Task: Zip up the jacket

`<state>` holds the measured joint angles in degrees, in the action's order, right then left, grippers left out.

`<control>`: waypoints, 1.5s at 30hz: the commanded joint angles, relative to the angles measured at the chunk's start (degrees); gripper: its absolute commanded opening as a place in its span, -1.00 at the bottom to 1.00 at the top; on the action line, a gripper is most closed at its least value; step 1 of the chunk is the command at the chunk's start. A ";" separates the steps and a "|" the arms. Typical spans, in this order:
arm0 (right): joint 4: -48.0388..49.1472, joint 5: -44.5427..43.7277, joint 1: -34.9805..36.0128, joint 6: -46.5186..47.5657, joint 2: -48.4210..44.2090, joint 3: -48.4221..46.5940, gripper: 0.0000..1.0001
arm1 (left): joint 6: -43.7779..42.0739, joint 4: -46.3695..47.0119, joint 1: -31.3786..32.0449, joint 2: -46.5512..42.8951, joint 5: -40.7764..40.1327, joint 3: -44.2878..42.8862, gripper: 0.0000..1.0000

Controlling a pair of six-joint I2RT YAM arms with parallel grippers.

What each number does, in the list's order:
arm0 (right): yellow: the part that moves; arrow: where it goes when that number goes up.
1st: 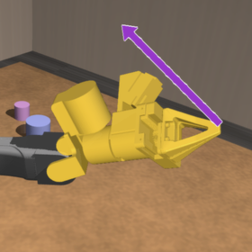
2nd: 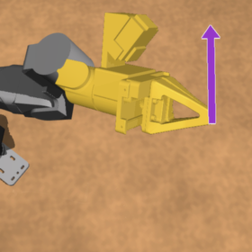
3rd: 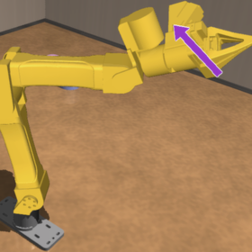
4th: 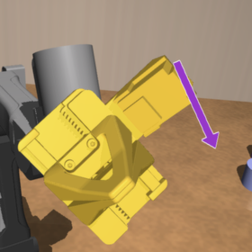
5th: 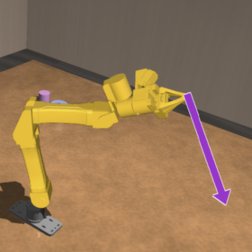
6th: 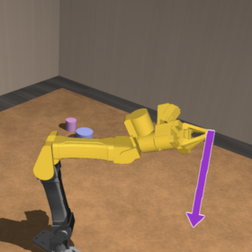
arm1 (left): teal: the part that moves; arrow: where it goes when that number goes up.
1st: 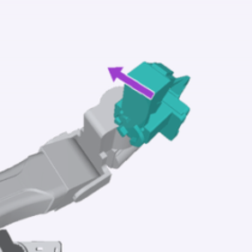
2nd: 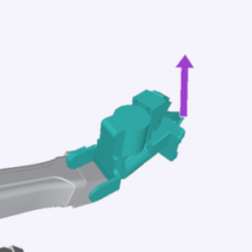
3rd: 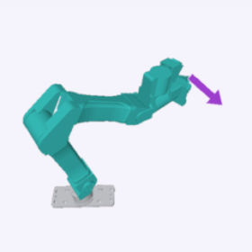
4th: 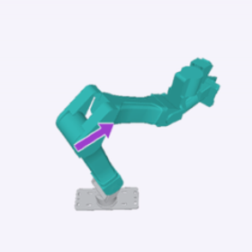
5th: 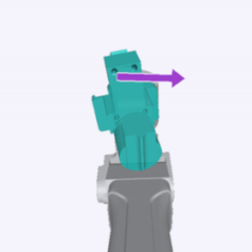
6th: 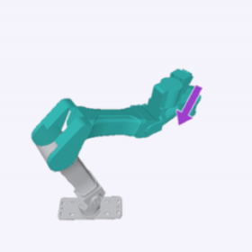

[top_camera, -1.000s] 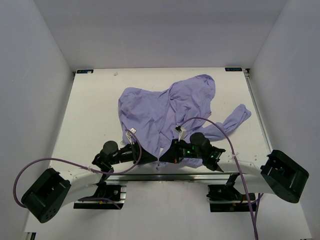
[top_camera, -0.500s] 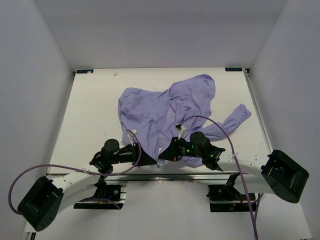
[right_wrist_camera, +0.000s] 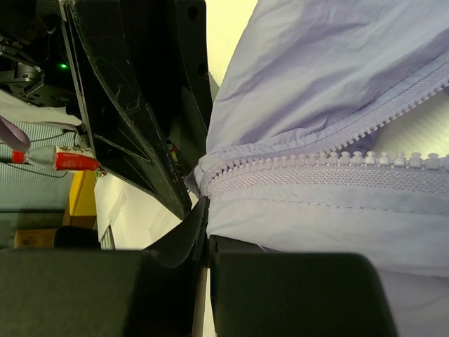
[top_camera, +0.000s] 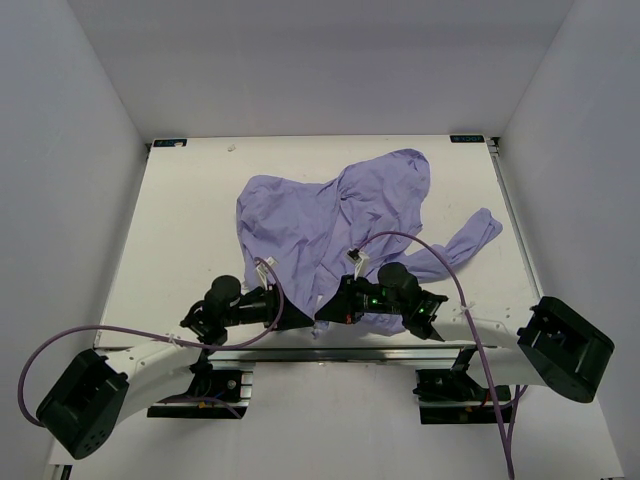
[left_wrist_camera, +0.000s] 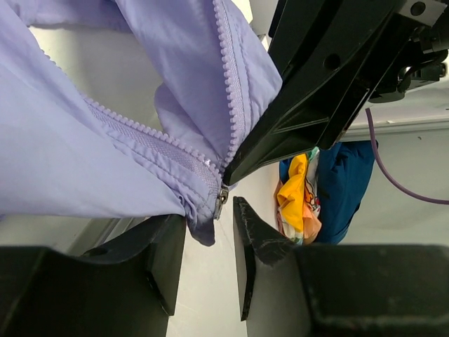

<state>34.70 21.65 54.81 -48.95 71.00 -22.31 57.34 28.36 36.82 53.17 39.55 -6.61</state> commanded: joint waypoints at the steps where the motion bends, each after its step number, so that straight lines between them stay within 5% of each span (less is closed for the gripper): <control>1: 1.87 1.20 -0.05 0.87 -0.07 -1.87 -1.00 | -1.35 -0.67 -0.26 -0.34 -0.70 -2.35 -0.14; 10: -1.39 -2.57 -0.14 2.19 -2.71 -1.86 -1.00 | -1.97 -4.27 -0.26 -2.63 -0.79 -2.35 -0.38; 15: -1.56 -1.88 -0.23 2.89 -2.36 -2.83 -1.00 | -3.02 -6.65 -0.26 -2.81 0.18 -2.88 -0.03; 18: 0.02 -0.56 -0.23 2.28 -1.57 -2.74 -1.00 | -3.29 -7.35 -0.26 -2.37 0.35 -3.41 -0.01; 31: -0.60 -0.21 -0.23 2.10 -1.92 -2.04 -1.00 | -1.80 -6.83 -0.26 -4.39 -1.58 -2.53 -0.46; 35: 0.80 -0.55 -0.23 1.67 -1.22 -2.04 -1.00 | -1.79 -5.51 -0.26 -3.77 -1.06 -2.44 -1.00; 40: 3.44 -3.80 -0.23 0.70 0.54 -4.32 -1.00 | -1.97 -3.75 -0.26 -4.82 0.44 -1.03 -1.00; 45: 4.76 -7.41 -1.63 -0.71 1.33 -6.34 -1.00 | -6.96 -12.87 -0.26 -9.56 0.70 -2.00 -1.00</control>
<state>33.78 17.91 54.28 -48.58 72.20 -25.23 54.26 19.75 36.53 46.30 38.37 -7.90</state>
